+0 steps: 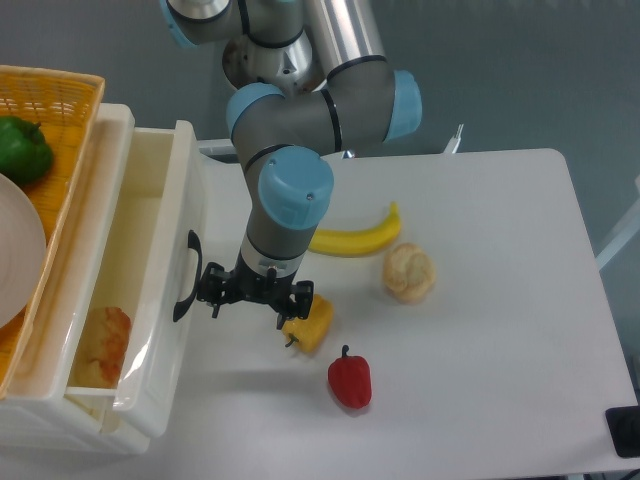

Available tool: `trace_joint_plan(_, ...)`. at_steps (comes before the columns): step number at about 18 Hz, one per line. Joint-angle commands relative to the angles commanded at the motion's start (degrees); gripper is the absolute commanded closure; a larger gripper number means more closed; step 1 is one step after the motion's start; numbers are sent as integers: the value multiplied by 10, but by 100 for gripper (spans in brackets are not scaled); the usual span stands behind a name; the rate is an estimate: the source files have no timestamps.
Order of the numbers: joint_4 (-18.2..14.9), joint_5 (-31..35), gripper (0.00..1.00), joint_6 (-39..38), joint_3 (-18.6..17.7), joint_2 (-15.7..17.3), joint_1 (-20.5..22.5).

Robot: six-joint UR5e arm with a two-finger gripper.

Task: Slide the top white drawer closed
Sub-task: 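Push the drawer front with the gripper into the drawer unit, then press the gripper against the drawer front until fully shut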

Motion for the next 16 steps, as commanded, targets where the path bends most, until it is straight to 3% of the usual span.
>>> trace_joint_plan(16,2,1,0,-11,6,3,-21)
